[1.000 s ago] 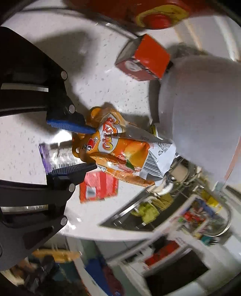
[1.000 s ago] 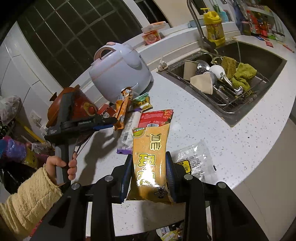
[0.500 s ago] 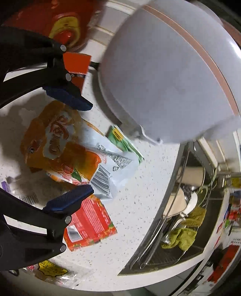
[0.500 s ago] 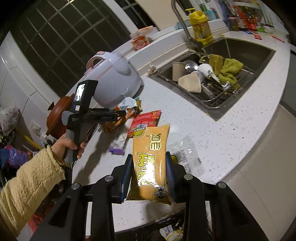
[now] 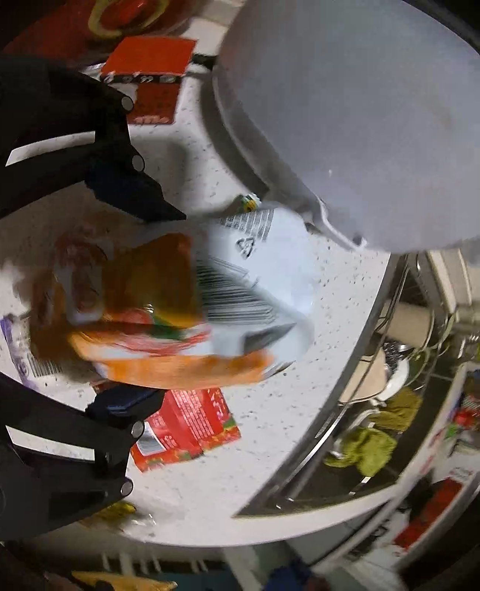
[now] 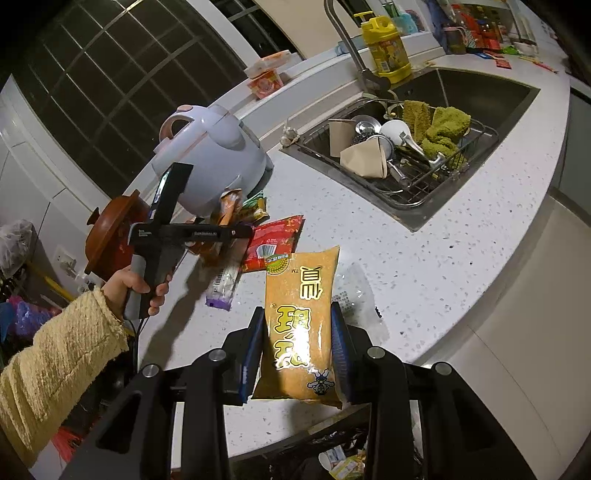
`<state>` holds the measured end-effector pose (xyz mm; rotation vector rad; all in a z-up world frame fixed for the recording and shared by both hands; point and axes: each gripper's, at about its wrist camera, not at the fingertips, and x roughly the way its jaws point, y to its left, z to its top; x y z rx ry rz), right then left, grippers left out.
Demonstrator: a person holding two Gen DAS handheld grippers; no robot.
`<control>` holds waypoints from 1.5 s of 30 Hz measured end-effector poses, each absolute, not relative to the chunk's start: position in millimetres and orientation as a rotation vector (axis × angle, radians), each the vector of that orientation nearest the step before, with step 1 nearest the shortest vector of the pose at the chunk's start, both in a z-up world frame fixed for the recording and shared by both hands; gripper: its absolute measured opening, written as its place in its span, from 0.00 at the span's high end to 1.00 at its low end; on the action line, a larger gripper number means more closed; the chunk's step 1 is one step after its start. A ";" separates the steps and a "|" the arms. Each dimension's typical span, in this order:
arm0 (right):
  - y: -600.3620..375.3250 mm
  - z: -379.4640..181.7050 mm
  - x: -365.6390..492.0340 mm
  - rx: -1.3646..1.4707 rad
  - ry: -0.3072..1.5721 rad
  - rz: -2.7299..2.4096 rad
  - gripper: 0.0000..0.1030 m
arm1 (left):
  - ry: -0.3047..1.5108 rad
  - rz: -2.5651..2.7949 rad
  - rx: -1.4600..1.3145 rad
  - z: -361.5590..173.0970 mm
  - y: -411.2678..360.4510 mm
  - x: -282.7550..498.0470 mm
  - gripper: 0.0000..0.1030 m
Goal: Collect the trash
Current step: 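Carry both packets over the black trash bag and open both tools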
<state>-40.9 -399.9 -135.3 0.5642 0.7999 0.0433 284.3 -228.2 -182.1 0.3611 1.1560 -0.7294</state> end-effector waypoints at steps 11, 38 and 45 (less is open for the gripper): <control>-376.7 -118.4 -29.9 0.524 0.772 0.105 0.67 | 1.029 -0.837 0.041 -124.8 -156.9 249.1 0.32; -300.9 -312.7 -172.3 0.476 1.221 0.085 0.67 | 1.335 -1.081 0.381 -322.7 -156.3 -109.8 0.45; -268.2 -466.2 -139.2 0.399 1.435 0.057 0.50 | 1.424 -0.801 0.658 -473.0 -170.0 -118.9 0.18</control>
